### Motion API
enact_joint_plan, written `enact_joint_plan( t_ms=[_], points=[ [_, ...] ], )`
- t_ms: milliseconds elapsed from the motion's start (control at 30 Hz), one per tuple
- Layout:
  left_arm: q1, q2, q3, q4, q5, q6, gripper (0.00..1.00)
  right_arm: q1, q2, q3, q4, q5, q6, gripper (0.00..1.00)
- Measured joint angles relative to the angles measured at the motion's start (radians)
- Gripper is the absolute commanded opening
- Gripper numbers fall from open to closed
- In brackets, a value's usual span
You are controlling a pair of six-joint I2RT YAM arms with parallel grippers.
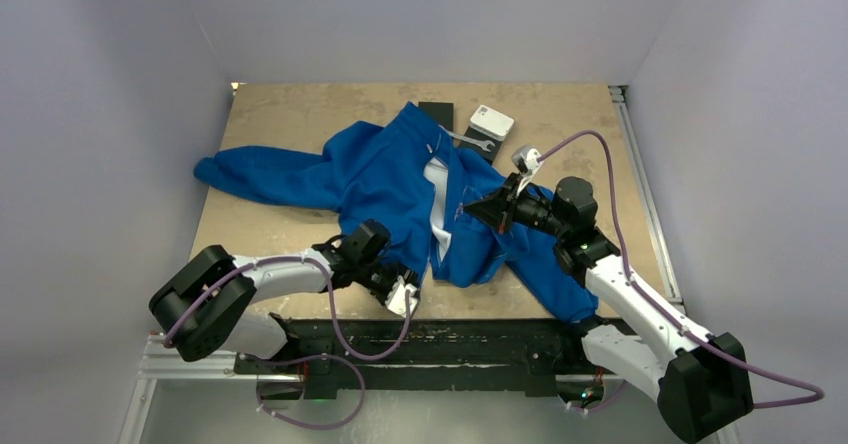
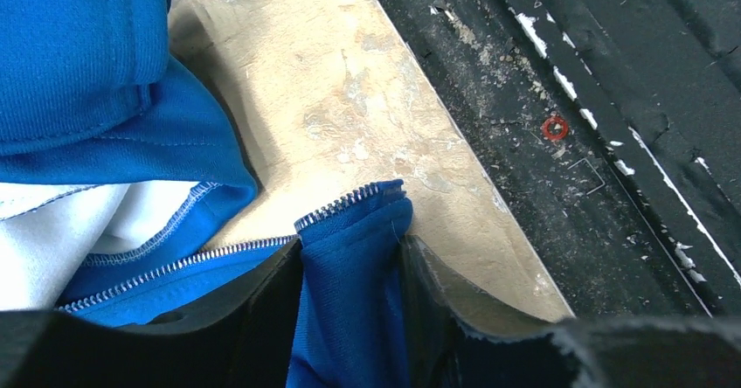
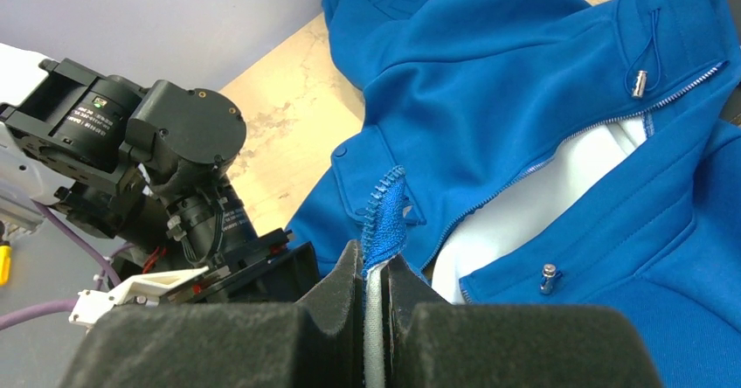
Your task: Zip up the jacket
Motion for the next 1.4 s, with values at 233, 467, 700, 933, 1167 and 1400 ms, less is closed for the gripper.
enact_joint_plan(
  t_ms=[233,467,700,933,1167,1400],
  points=[
    [0.0,0.0,-0.003,0.023,-0.016,-0.008,0.31,0.0,0.0,0.0,0.0,-0.001,0.0,0.0],
    [0.0,-0.011,-0.013,0.026,-0.029,-0.013,0.37,0.0,0.0,0.0,0.0,-0.005,0.0,0.0],
    [0.0,-0.026,-0.019,0.027,-0.047,-0.037,0.07,0.0,0.014,0.0,0.0,-0.024,0.0,0.0],
    [0.004,-0.027,0.053,-0.033,-0.069,-0.138,0.0,0.0,0.021,0.0,0.01,-0.066,-0.002,0.0],
    [0.122,-0.107,0.314,-0.244,0.021,-0.296,0.0,0.0,0.037,0.0,0.064,-0.276,-0.01,0.0],
    [0.173,-0.237,0.46,-0.426,0.099,-0.352,0.0,0.003,0.126,0.009,0.266,-0.52,0.091,0.0]
  ],
)
